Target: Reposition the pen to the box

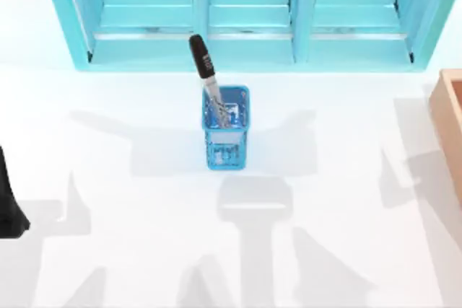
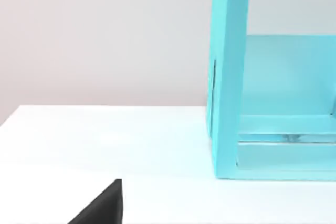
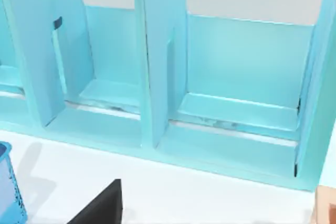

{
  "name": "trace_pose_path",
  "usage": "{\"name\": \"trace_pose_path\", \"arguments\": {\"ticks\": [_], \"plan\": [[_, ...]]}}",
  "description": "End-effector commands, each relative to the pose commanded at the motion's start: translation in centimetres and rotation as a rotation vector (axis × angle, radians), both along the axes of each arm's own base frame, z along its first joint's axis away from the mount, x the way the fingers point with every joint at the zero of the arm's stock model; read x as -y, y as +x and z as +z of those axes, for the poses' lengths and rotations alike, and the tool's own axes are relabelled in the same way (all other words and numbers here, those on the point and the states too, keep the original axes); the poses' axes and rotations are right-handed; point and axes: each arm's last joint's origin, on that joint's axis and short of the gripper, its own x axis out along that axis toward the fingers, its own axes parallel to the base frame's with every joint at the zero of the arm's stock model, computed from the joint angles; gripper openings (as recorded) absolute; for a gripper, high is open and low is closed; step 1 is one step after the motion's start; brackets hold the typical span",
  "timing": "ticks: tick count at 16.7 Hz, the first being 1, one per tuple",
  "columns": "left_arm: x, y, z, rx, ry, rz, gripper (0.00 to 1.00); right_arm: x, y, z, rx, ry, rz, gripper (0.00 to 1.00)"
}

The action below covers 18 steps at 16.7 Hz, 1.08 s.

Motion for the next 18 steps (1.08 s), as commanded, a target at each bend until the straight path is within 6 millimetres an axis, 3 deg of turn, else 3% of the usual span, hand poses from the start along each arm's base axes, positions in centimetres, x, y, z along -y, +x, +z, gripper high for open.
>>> {"name": "trace_pose_path", "arguments": {"ticks": [3,5,10,14,18], "plan": [[0.0,0.0,0.0,0.0,0.0,0.0,1.0,-2.7,4.2,1.5,-0.108,-0.015,0.14,1.0],[0.0,0.0,0.0,0.0,0.0,0.0,1.0,-5.2,7.4,1.4,-0.184,-0.027,0.233,1.0],[0.0,0.0,0.0,0.0,0.0,0.0,1.0,-12.1,14.0,-2.1,-0.359,-0.06,0.437,1.0],[0.0,0.0,0.0,0.0,0.0,0.0,1.0,-16.2,16.4,-5.2,-0.438,-0.077,0.539,1.0],[0.0,0.0,0.0,0.0,0.0,0.0,1.0,-17.2,16.9,-6.1,-0.454,-0.08,0.566,1.0]]}}
